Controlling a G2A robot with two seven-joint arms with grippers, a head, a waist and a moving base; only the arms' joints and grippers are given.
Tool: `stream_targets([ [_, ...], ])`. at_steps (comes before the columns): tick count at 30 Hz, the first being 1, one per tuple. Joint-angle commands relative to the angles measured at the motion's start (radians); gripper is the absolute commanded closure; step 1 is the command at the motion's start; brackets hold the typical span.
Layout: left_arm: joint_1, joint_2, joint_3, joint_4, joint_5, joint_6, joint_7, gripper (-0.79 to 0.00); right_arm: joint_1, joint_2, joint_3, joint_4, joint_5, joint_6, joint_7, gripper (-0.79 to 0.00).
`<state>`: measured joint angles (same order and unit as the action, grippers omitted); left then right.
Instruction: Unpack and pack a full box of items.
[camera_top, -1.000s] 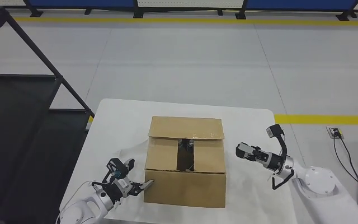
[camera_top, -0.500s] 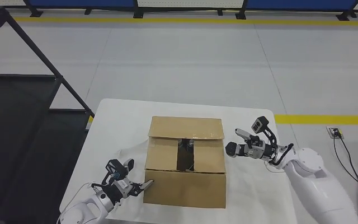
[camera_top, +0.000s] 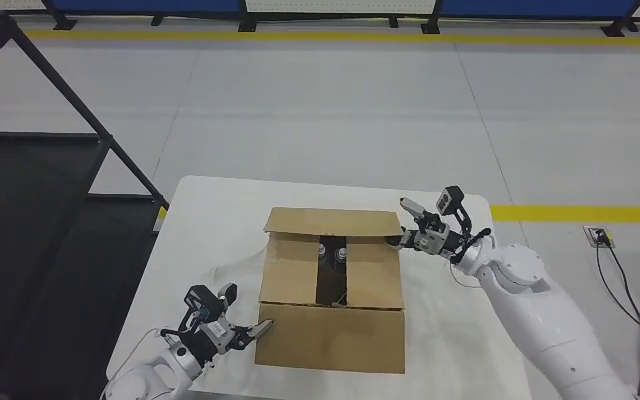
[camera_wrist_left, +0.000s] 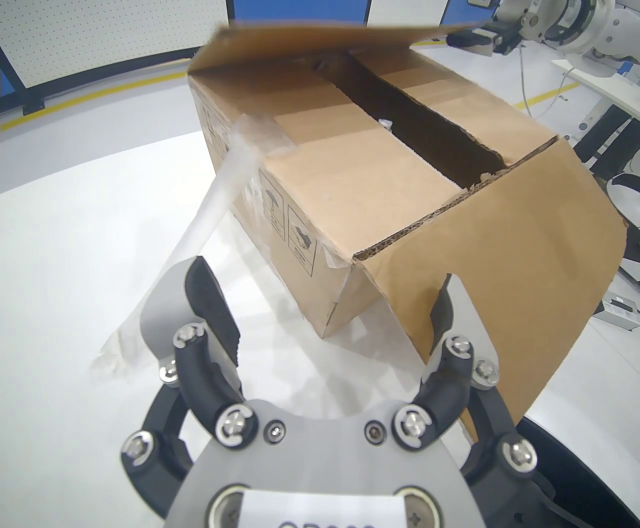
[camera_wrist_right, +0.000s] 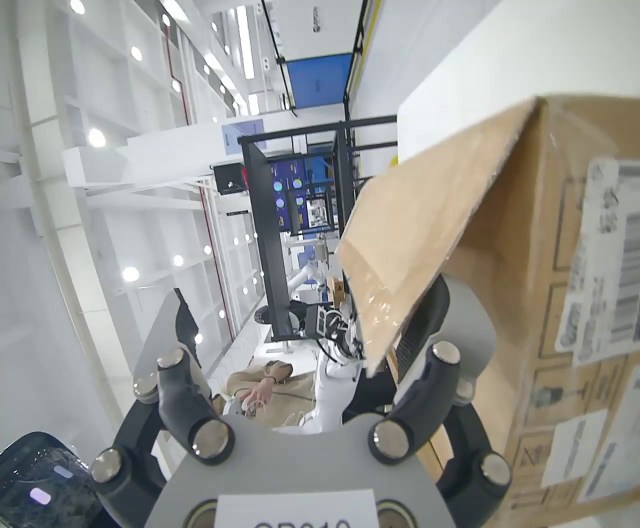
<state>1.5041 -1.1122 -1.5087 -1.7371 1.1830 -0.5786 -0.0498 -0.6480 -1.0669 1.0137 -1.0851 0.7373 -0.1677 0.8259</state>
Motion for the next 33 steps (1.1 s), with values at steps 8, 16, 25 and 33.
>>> stream_targets([
  [8, 0.008, 0.002, 0.001, -0.008, 0.006, 0.002, 0.006, -0.785, 0.094, -0.043, -0.053, 0.01, -0.106, 0.022, -0.234, -0.785],
  [16, 0.016, 0.005, -0.002, -0.008, 0.0, 0.0, 0.012, -0.785, 0.182, -0.107, -0.145, 0.115, -0.189, 0.001, -0.418, -0.785],
  [25, 0.027, 0.009, -0.011, -0.001, -0.007, -0.012, 0.012, -0.785, 0.292, -0.199, -0.264, 0.315, -0.284, -0.016, -0.522, -0.785],
  [33, 0.012, 0.01, 0.003, 0.026, -0.004, -0.025, -0.003, -0.785, 0.335, -0.265, -0.323, 0.447, -0.362, -0.029, -0.595, -0.785],
])
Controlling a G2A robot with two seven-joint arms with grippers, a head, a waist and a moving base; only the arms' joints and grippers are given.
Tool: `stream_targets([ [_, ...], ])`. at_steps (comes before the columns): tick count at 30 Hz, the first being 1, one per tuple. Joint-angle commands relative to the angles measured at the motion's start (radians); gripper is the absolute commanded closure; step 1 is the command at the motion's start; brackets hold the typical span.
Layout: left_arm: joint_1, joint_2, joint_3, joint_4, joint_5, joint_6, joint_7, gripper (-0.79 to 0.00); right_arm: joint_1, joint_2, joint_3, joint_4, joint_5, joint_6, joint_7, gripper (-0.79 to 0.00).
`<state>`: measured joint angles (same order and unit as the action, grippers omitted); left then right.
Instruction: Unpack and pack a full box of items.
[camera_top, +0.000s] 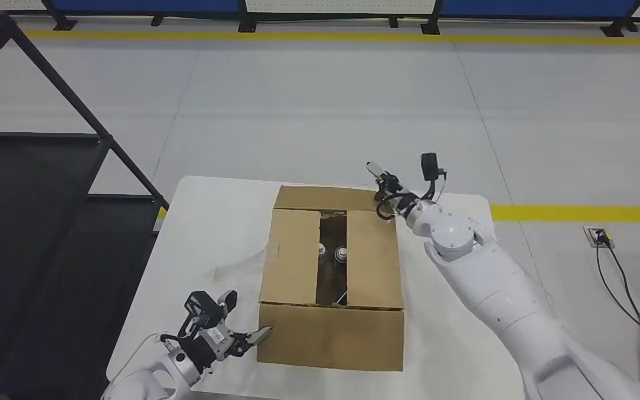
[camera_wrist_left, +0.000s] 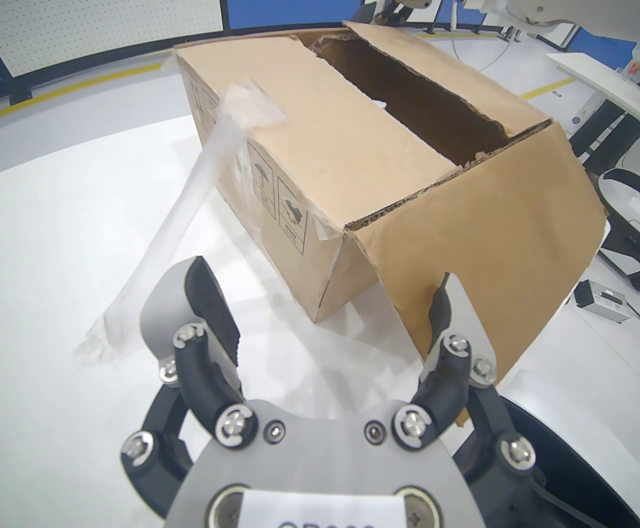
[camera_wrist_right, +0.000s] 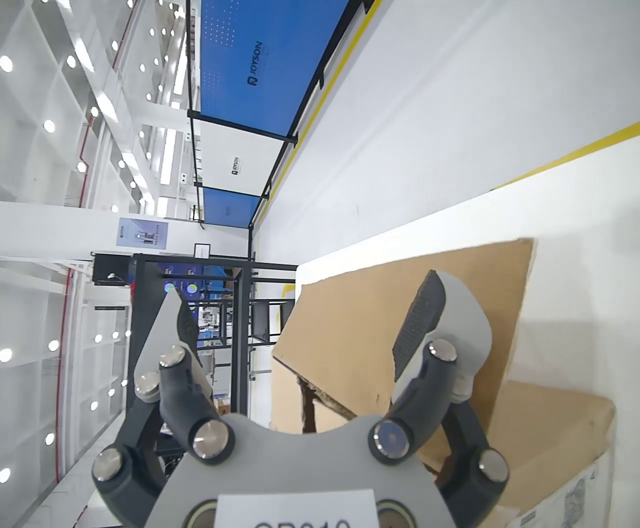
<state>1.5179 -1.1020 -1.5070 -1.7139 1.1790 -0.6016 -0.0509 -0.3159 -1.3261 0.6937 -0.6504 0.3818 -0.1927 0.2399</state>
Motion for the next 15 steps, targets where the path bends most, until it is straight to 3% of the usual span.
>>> stream_targets([
  [1, -0.004, 0.0, 0.003, 0.004, 0.002, -0.002, -0.004, -0.785, 0.005, -0.012, -0.005, 0.024, -0.011, -0.011, -0.015, -0.785],
  [6, -0.007, 0.002, 0.011, 0.004, 0.007, -0.007, -0.001, -0.785, 0.012, -0.03, 0.016, 0.068, 0.005, -0.087, -0.011, -0.785],
  [9, -0.001, 0.003, 0.004, -0.002, 0.006, -0.004, 0.008, -0.785, 0.003, -0.026, 0.047, 0.06, 0.039, -0.156, 0.058, -0.785],
  [12, 0.007, 0.003, -0.013, -0.015, -0.011, 0.01, 0.036, -0.785, -0.017, -0.011, 0.081, 0.014, 0.073, -0.201, 0.212, -0.785],
  [15, 0.025, 0.005, -0.044, -0.039, -0.036, 0.028, 0.072, -0.785, -0.042, 0.012, 0.115, -0.065, 0.115, -0.175, 0.44, -0.785],
])
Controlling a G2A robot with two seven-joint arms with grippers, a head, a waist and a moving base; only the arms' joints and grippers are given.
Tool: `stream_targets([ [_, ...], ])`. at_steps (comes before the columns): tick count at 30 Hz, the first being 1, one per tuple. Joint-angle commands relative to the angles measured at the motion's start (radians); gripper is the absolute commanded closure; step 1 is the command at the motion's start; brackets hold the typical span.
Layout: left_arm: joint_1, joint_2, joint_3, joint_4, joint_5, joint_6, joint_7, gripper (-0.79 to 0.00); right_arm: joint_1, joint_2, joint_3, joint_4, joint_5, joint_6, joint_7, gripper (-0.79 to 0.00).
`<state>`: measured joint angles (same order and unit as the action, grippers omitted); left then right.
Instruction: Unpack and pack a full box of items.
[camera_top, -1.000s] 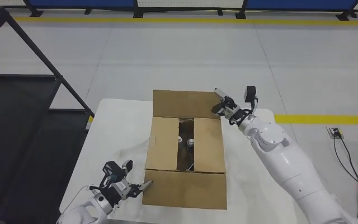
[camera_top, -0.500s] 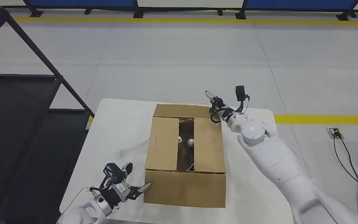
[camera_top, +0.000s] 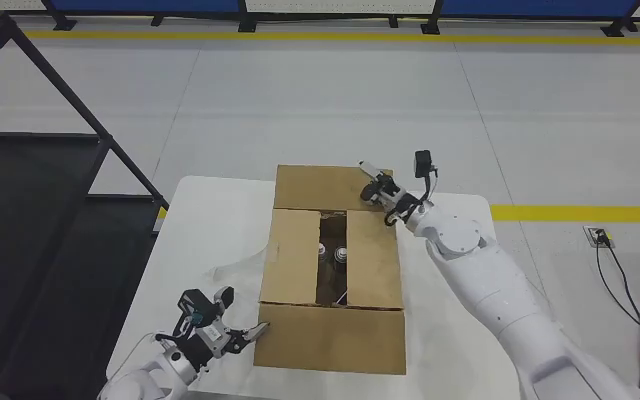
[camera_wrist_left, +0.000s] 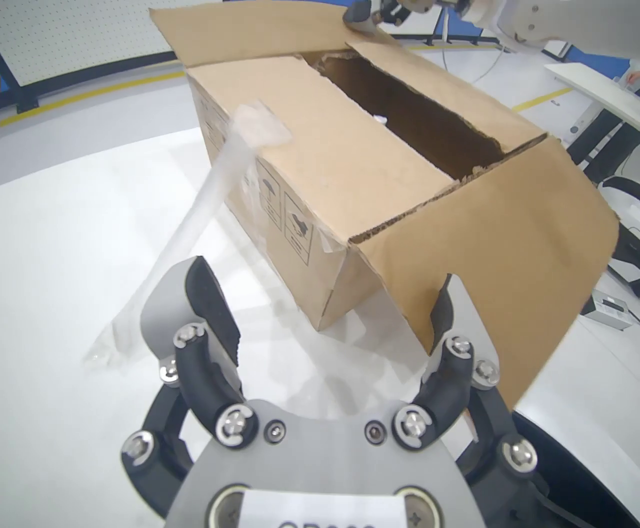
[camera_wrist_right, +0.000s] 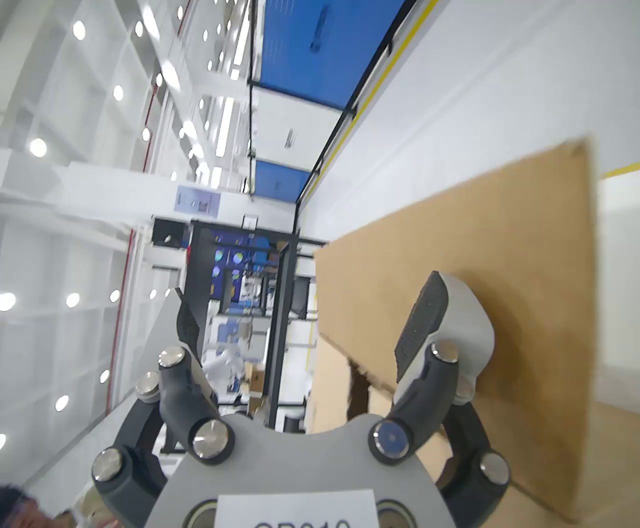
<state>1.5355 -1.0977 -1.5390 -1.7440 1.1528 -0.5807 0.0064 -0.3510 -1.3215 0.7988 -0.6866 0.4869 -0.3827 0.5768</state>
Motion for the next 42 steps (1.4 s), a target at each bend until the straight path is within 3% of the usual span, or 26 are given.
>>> stream_targets([
  [1, 0.016, 0.001, -0.025, -0.016, -0.026, 0.015, 0.029, -0.785, -0.018, 0.016, 0.016, -0.059, 0.011, 0.039, 0.178, -0.785],
  [8, 0.064, 0.002, -0.117, -0.036, -0.101, 0.076, 0.068, -0.785, -0.106, 0.058, 0.03, -0.278, -0.086, 0.214, 0.4, -0.785],
  [17, 0.07, 0.001, -0.121, -0.023, -0.128, 0.079, 0.065, -0.785, -0.192, 0.073, 0.02, -0.438, -0.202, 0.35, 0.369, -0.785],
  [25, 0.058, 0.0, -0.101, -0.017, -0.13, 0.072, 0.046, -0.785, -0.177, 0.039, -0.024, -0.384, -0.159, 0.387, 0.353, -0.785],
  [36, 0.033, -0.003, -0.062, 0.02, -0.111, 0.071, 0.023, -0.785, -0.111, -0.021, -0.039, -0.225, 0.029, 0.312, 0.436, -0.785],
  [42, 0.045, -0.002, -0.058, -0.009, -0.079, 0.068, 0.029, -0.785, -0.095, -0.035, -0.027, -0.211, 0.065, 0.274, 0.47, -0.785],
])
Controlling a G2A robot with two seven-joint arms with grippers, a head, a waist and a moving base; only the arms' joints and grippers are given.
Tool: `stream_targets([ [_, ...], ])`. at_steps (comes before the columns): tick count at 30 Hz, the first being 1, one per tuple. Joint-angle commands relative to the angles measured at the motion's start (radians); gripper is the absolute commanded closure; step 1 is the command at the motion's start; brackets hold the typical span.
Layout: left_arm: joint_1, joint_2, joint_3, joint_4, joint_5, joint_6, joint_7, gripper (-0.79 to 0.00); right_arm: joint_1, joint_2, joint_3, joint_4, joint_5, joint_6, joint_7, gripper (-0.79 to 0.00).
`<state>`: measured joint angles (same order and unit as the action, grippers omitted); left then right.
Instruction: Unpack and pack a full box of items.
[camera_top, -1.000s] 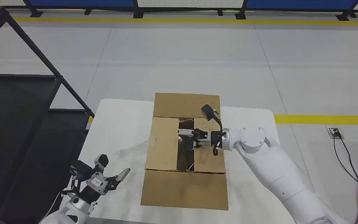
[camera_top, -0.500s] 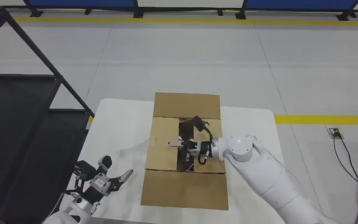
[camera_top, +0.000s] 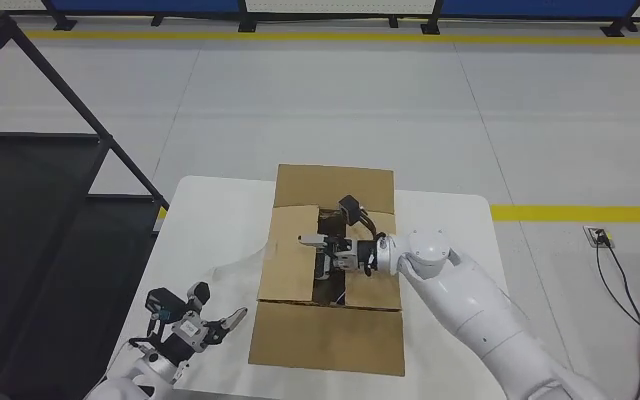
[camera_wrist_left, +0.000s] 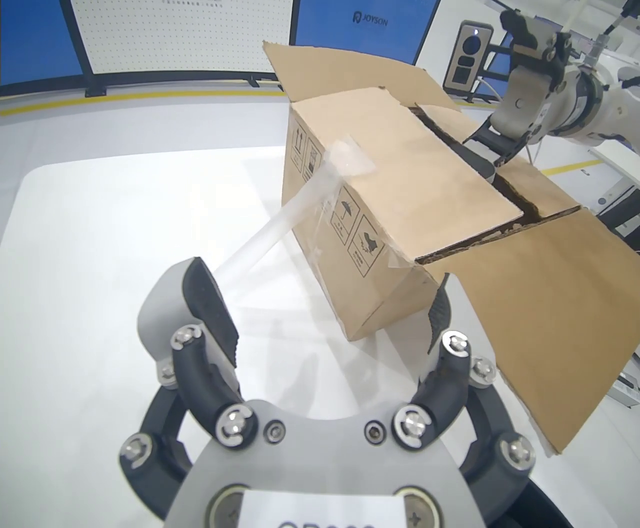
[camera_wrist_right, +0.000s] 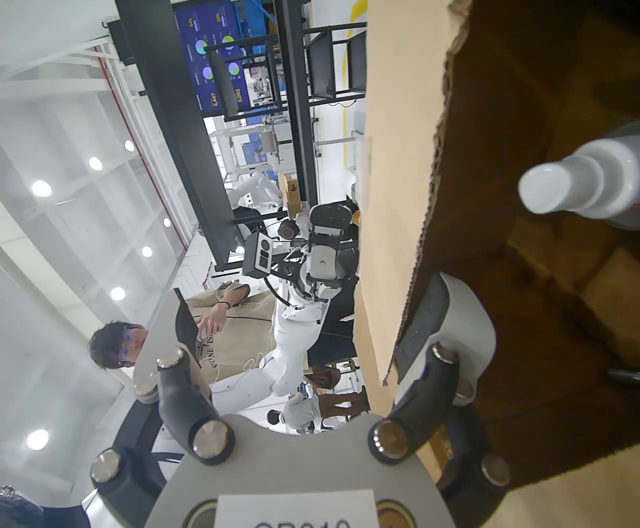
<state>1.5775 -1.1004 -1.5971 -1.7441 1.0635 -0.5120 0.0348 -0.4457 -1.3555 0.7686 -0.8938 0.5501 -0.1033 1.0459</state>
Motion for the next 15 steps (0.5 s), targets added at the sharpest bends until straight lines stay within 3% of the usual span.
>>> stream_targets([
  [1, 0.007, 0.001, 0.0, -0.017, 0.021, 0.0, 0.001, -0.785, 0.0, -0.002, 0.006, -0.011, 0.003, -0.01, 0.0, -0.785],
  [7, 0.011, 0.0, 0.02, -0.066, 0.088, 0.031, -0.008, -0.785, -0.017, -0.003, 0.038, -0.068, 0.013, -0.052, -0.042, -0.785],
  [15, -0.044, -0.01, 0.099, -0.069, 0.125, 0.106, -0.05, -0.785, -0.034, -0.015, 0.061, -0.105, 0.059, -0.096, -0.068, -0.785],
])
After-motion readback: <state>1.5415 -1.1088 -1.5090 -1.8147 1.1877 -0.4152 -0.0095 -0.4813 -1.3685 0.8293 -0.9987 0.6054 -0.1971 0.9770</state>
